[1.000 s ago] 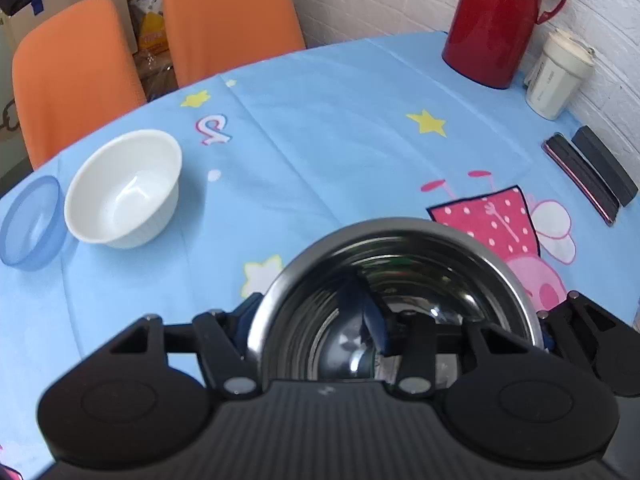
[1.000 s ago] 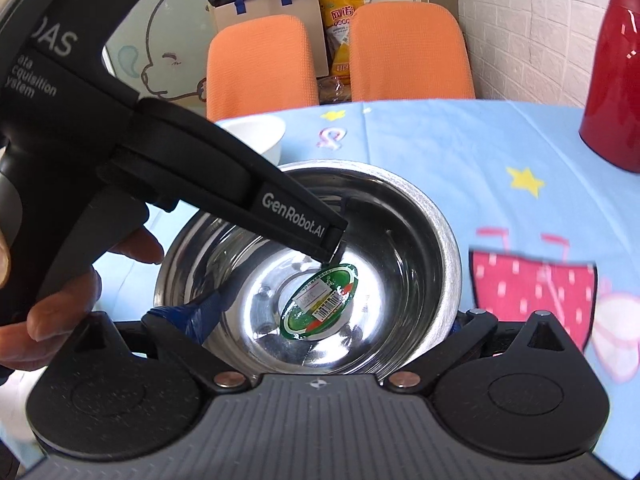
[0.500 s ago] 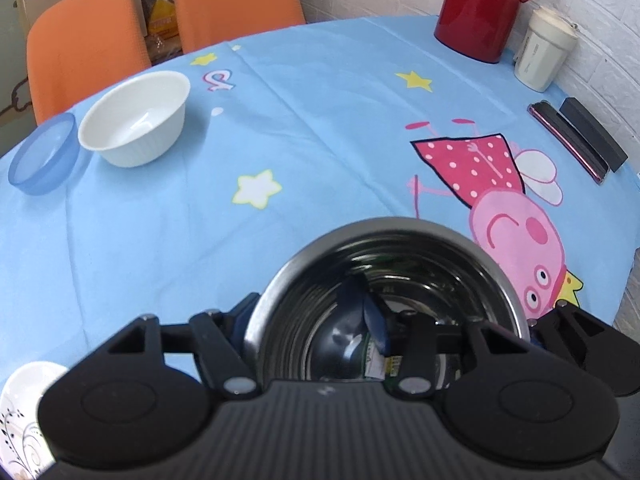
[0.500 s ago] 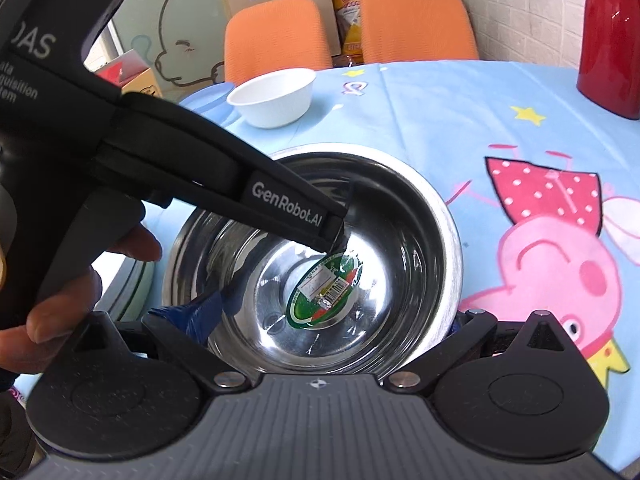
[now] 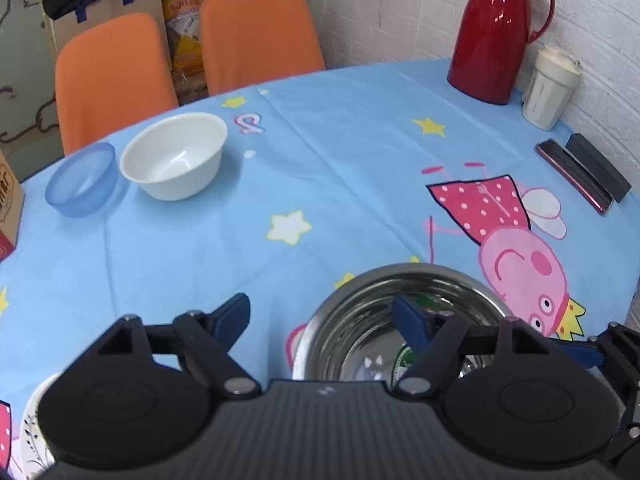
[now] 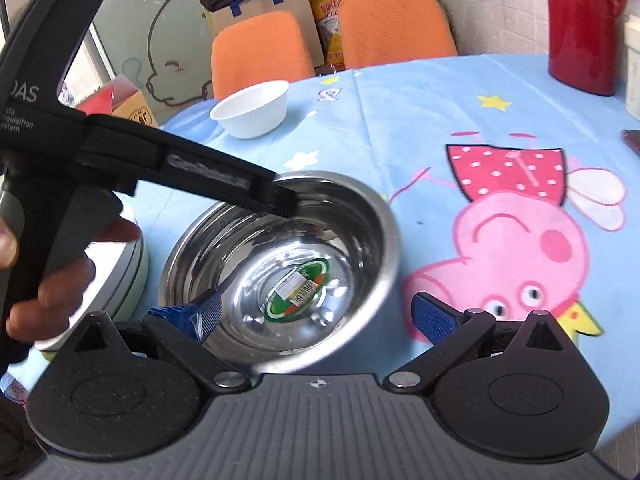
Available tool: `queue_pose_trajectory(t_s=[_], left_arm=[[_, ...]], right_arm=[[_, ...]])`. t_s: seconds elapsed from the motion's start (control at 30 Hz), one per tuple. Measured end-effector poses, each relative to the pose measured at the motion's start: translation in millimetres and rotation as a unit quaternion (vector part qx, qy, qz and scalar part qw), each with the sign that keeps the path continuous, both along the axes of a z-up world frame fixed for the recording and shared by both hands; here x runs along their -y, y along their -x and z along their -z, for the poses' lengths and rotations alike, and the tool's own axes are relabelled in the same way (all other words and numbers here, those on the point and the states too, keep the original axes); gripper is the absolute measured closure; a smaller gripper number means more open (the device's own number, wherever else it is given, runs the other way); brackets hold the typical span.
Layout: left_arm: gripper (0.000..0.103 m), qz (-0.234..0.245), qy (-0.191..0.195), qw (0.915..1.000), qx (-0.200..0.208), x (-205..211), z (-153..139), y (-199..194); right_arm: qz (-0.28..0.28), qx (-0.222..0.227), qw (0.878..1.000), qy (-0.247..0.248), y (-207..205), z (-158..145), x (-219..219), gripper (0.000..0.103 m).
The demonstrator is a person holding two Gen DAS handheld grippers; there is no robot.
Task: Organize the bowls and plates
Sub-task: 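Carry the steel bowl onto the plate stack and open the left gripper, then move the left gripper to the white ceramic bowl and grasp its rim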
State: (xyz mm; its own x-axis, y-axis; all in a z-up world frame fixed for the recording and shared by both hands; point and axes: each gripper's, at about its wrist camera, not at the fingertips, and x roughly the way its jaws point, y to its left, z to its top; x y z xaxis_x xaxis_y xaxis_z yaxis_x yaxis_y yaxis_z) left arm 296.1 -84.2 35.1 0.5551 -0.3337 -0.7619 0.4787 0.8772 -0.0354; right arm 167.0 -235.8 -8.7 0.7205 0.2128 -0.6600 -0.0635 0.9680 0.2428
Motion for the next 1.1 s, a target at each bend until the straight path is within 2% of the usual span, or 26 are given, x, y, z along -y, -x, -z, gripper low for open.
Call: queue_pose_trajectory(t_s=[0.17,0.3,0.5,0.63,0.73,0.9,0.97,1.03,1.1], left_arm=[[0.021,-0.019,0.017,0.9994,0.026,-16.6,-19.5,7.4],[0.021,-0.023,0.023,0.9991,0.029,-26.1,-27.8,5.2],[0.021,-0.03,0.021,0.9991,0.02,-42.0,-28.0,-21.3],[0.021,-0.046,0.011,0.9987,0.019,-54.9,-28.3,-60.9],[0.021,-0.058,0.006,0.9978,0.033,-66.1,-41.1,-101.4],[0.021,-0.06,0.01,0.997,0.048,-76.5,-60.0,-171.8],[0.019,-0.032,0.017,0.9989,0.031,-76.7,-56.1,-198.3],[0.013,-0.018,0.019,0.9996,0.009,-73.1,-46.9,-222.4],[0.013,-0.006,0.02,0.9997,-0.015,-67.9,-35.9,-242.1]], right_arm=[[0.032,0.031,0.999,-0.023,23.4,-17.2,21.7,0.014],[0.035,0.044,0.997,-0.044,15.3,-25.4,30.7,0.014],[0.007,0.071,0.997,-0.004,-25.5,-43.6,26.6,0.014],[-0.027,0.07,0.997,0.036,-74.5,-54.6,17.3,0.014],[-0.059,0.063,0.994,0.073,-122.3,-63.1,2.6,0.014],[-0.118,0.041,0.989,0.085,-199.0,-64.6,-23.6,0.014],[-0.137,0.03,0.986,0.088,-220.7,-58.6,-35.7,0.014],[-0.158,0.016,0.983,0.092,-236.1,-49.5,-47.3,0.014],[-0.177,0.002,0.98,0.089,-247.6,-39.3,-56.7,0.014]])
